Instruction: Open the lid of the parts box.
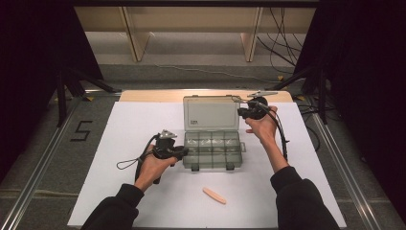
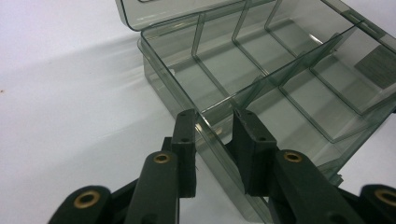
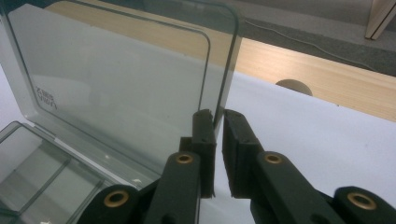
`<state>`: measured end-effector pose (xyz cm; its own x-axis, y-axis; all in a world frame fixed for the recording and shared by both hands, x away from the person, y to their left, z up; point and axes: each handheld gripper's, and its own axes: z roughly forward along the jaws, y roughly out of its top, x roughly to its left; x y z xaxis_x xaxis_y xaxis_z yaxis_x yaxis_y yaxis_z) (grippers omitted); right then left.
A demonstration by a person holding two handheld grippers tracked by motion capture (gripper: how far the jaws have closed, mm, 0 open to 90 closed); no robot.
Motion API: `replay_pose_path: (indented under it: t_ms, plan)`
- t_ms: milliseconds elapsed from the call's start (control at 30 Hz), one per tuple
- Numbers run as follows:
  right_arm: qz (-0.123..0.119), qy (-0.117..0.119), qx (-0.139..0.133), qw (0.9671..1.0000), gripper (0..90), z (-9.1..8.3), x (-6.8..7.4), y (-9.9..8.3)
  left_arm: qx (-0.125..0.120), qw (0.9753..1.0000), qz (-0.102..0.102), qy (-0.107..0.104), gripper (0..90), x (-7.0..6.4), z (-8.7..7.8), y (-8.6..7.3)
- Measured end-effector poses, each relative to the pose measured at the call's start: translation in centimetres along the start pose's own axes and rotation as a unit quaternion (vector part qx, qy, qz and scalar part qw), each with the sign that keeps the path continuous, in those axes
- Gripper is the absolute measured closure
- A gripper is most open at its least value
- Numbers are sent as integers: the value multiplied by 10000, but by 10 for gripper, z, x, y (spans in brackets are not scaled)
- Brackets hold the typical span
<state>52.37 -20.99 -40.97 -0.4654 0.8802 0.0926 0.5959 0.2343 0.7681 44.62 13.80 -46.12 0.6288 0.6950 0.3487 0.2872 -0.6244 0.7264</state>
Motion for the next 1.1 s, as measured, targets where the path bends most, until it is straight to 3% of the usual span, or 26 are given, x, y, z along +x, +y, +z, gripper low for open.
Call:
replay_pose_path:
  t_ms: [67, 100, 133, 167, 233, 267, 300, 333, 367, 400, 433, 467, 700, 767, 800, 833, 867, 900, 933, 967, 1000, 1033, 1067, 1100]
  plan:
    - [-37, 9, 8, 10000, 840, 2, -1, 1, -56, 9999, -92, -27, 708, -1, 1, 0]
    - [-174, -26, -67, 9998, 841, 4, -4, 0, 108, 9994, 114, -311, 709, 1, -1, 1]
    - [-77, -25, -31, 10000, 843, 4, -3, 1, 99, 9964, 76, -840, 708, 0, 2, 1]
    - [-7, -45, 6, 10000, 842, 5, -2, 0, -25, 9928, -129, -1188, 709, -2, 5, 1]
    - [9, -63, 32, 10000, 840, 6, -2, 0, -10, 9934, -121, -1142, 709, -2, 5, 1]
    - [-213, -47, -96, 9997, 840, 8, -6, -1, -3, 9935, -137, -1126, 710, -2, 5, 1]
    - [-233, -46, -108, 9997, 839, 9, -6, -1, 3, 9932, -139, -1159, 710, -2, 5, 1]
    - [-231, -49, -109, 9997, 839, 9, -6, -1, 310, 9993, -188, -82, 709, -2, -4, 1]
    - [-235, -33, -119, 9996, 839, 9, -6, -1, 138, 9993, -131, -307, 709, -2, 0, 1]
    - [-201, -44, -147, 9997, 839, 9, -6, -1, 298, 9938, -610, -883, 709, -8, 0, -1]
    - [-184, -64, -165, 9997, 838, 10, -5, -1, 314, 9730, -1774, -1446, 709, -25, 0, -1]
    - [-189, -87, -149, 9997, 838, 9, -5, -1, 362, 9590, -2415, -1440, 709, -34, -2, 1]
    - [-151, -78, -160, 9997, 839, 11, -4, -2, 358, 9581, -2446, -1448, 709, -34, -2, 0]
    - [-298, -81, -183, 9994, 830, 11, -4, -2, 358, 9577, -2452, -1461, 707, -34, -2, 0]
    - [-32, -99, -86, 9999, 824, 11, 0, -2, 356, 9571, -2468, -1473, 705, -33, -2, 0]
    - [-30, -86, -24, 10000, 817, 10, 1, -2, 366, 9564, -2481, -1496, 704, -33, -2, 0]
    - [-235, -53, -132, 9996, 811, 12, -1, -3, 46, 9954, -325, -904, 702, -2, 4, 0]
    - [-215, -51, -116, 9997, 806, 12, 0, -3, 177, 9930, -947, -689, 701, -11, 1, -2]
    - [-241, -33, -136, 9996, 798, 12, -1, -3, -5, 9963, -289, -814, 698, -2, 4, -1]
    - [-297, -56, -201, 9993, 789, 12, -1, -3, 229, 9896, -1154, -821, 695, -14, 0, -2]
    - [-235, -2, -179, 9996, 777, 10, 1, -3, 239, 9863, -1327, -952, 687, -16, 0, -2]
    - [-318, 31, -232, 9992, 759, 9, 1, -3, 214, 9825, -1443, -1158, 675, -16, 0, -2]
    - [-72, 67, -87, 9999, 728, 5, 6, -2, 10, 9972, -286, -694, 660, 1, 2, 0]
    - [-364, 99, -153, 9992, 694, 4, 5, -1, -139, 9964, -375, -746, 640, 0, 2, -1]
